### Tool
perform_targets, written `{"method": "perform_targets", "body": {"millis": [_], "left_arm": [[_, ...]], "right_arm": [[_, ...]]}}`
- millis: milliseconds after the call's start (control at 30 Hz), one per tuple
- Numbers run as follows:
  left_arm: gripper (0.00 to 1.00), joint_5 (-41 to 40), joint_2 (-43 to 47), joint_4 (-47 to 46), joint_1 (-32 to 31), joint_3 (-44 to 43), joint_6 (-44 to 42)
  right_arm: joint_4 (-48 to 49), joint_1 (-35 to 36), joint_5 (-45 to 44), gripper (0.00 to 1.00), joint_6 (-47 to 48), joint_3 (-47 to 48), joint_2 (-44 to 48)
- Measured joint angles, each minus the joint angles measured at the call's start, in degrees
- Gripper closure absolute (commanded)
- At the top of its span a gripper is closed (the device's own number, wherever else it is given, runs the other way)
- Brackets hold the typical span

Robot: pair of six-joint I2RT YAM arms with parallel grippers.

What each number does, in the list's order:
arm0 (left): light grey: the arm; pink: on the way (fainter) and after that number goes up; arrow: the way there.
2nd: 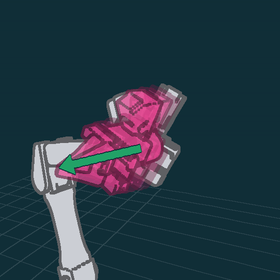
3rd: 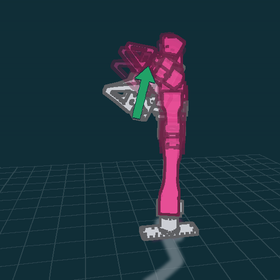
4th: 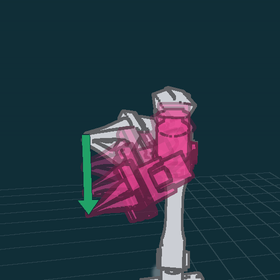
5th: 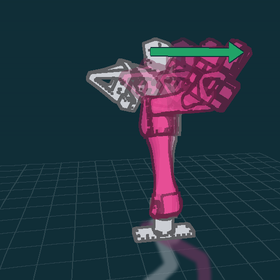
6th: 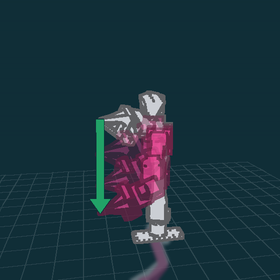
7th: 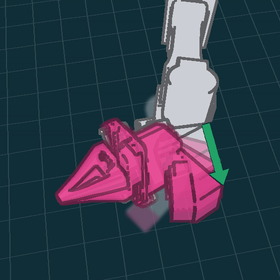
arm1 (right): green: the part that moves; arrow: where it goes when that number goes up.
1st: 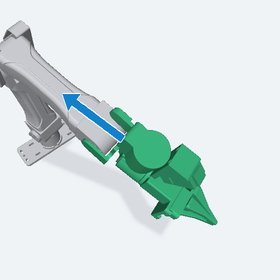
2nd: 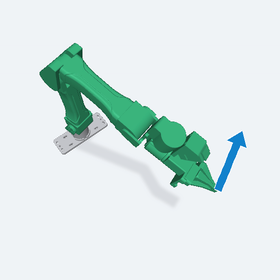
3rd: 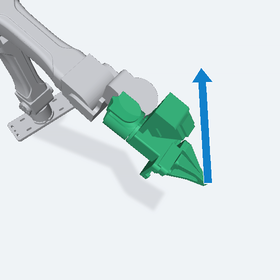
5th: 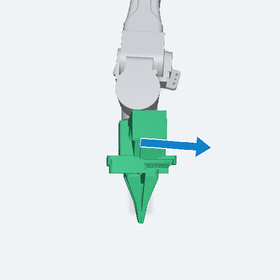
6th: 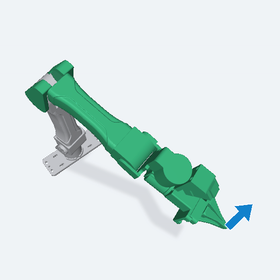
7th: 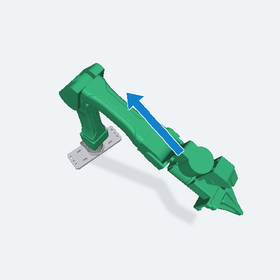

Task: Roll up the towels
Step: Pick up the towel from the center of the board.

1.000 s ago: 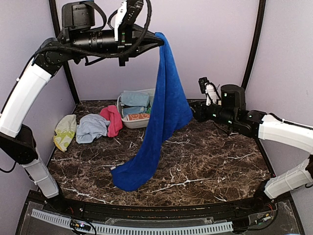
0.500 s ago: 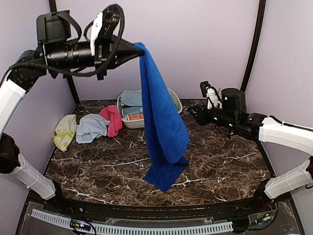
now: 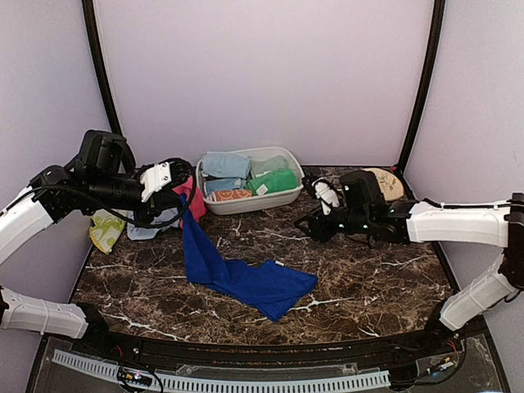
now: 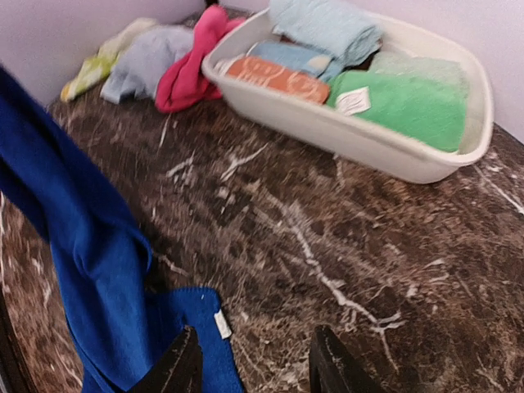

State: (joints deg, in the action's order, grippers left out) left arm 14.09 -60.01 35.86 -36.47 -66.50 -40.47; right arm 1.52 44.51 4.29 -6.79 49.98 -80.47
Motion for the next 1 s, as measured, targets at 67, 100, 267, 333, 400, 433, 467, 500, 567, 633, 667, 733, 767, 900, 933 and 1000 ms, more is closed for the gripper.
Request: {"method": "perform_targets", "body": {"millis": [67,100,267,333,400,433,467,500,567,633,667,733,767,900,933,1000], "left_arm": [[1.0,-0.26,1.57,-0.17,0.31,2.21,-0.83],[1.0,-0.44,1.97,-0.17,0.42,2.75,-1.16],[1.0,-1.44,2.97,-0.22,3.28,4.81,-2.21],[1.0,-1.86,3.43,-0.2,3.93,5.55,-2.51],[1.0,-2.34,4.13,-0.13,4.09,6.29,-2.86],[1.0,-2.6,4.5,-0.11,4.11,6.56,-2.95],[1.0,-2.71,4.79,-0.09,4.11,6.67,-3.06],[1.0,-2.89,5.05,-0.09,4.13,6.69,-3.13],[1.0,-3.21,5.55,-0.09,4.13,6.69,-3.3],[1.0,-3.58,5.95,-0.09,4.13,6.69,-3.39],[1.0,-3.85,6.16,-0.09,4.13,6.69,-3.48],[1.0,-4.44,6.56,-0.11,4.15,6.69,-3.76],[1.0,-4.79,6.8,-0.17,4.17,6.69,-3.96],[1.0,-6.71,8.31,-1.6,4.22,6.56,-4.72],[1.0,-7.19,8.7,-2.08,4.22,6.29,-4.81],[1.0,-7.76,9.4,-3.1,4.22,5.01,-4.98]], "right_arm": [[-1.92,2.93,0.26,0.53,4.07,0.26,-3.13],[-3.48,4.44,0.26,0.52,6.32,0.74,-5.01],[-11.52,9.22,1.33,0.51,15.72,2.97,-14.27],[-14.29,9.6,1.73,0.54,18.05,3.02,-16.65],[-16.11,9.6,2.23,0.65,19.76,3.08,-18.16],[-16.5,9.6,2.64,0.75,20.2,3.3,-18.62],[-16.68,9.57,3.08,0.88,20.9,3.76,-18.97],[-16.9,9.57,3.65,0.99,20.74,4.48,-19.41],[-17.11,9.6,3.85,1.0,21.0,5.95,-20.44],[-17.46,9.6,3.56,1.0,20.83,7.15,-21.22],[-17.81,9.6,3.15,1.0,20.61,7.61,-21.33],[-18.12,9.6,2.01,1.0,19.89,8.0,-21.16],[-18.23,9.6,1.4,1.0,19.5,8.04,-20.79],[-18.69,9.44,-1.81,1.0,17.38,6.71,-14.78],[-18.64,9.33,-2.71,1.0,16.74,6.01,-11.56],[-18.64,9.07,-3.96,1.0,15.41,5.03,-4.04]]}}
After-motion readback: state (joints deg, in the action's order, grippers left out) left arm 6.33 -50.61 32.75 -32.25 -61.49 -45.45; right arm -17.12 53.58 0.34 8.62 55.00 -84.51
